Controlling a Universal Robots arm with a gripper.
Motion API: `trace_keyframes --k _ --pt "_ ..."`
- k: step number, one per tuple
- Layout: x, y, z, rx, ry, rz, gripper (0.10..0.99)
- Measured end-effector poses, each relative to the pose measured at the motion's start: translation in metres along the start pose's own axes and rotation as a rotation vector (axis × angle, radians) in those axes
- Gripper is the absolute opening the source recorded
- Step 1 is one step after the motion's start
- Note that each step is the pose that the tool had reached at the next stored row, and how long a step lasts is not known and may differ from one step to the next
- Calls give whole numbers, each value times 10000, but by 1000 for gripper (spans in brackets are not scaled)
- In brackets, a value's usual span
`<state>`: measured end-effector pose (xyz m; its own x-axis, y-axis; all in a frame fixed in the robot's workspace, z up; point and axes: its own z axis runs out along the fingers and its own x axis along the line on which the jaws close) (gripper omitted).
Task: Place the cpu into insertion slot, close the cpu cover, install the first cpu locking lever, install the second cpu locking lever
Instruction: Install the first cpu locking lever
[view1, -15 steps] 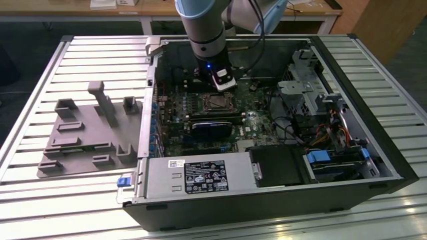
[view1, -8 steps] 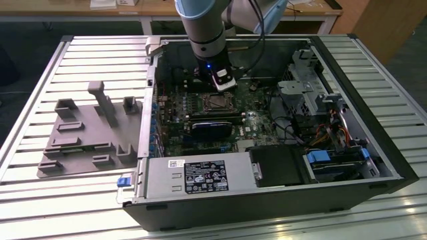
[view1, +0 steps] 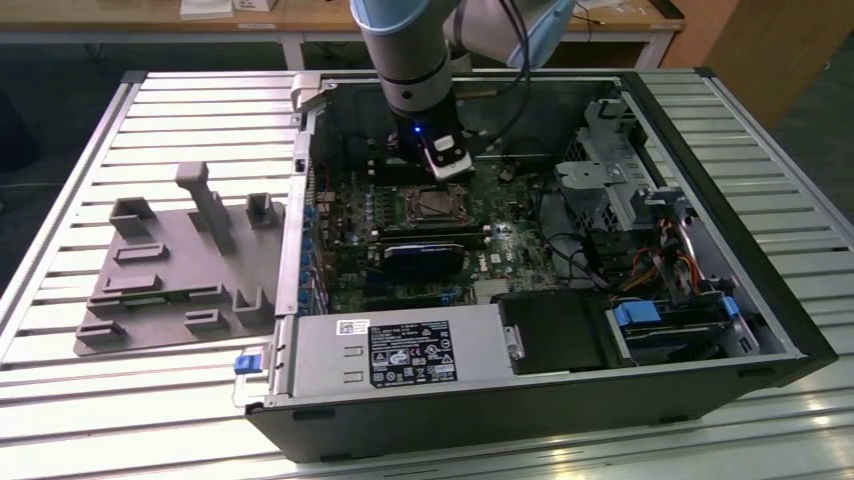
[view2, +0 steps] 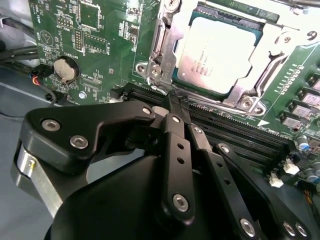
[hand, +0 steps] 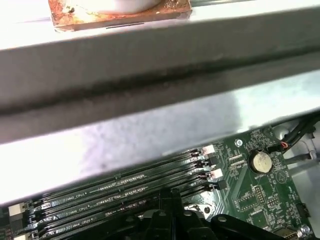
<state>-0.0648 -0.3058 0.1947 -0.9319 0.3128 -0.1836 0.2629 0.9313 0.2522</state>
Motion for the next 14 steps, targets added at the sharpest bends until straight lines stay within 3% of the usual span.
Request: trace_keyframes --k 6,14 --pt "-15 19 -71 45 -13 -14 106" --pt "-21 27 -103 336 -77 -86 106"
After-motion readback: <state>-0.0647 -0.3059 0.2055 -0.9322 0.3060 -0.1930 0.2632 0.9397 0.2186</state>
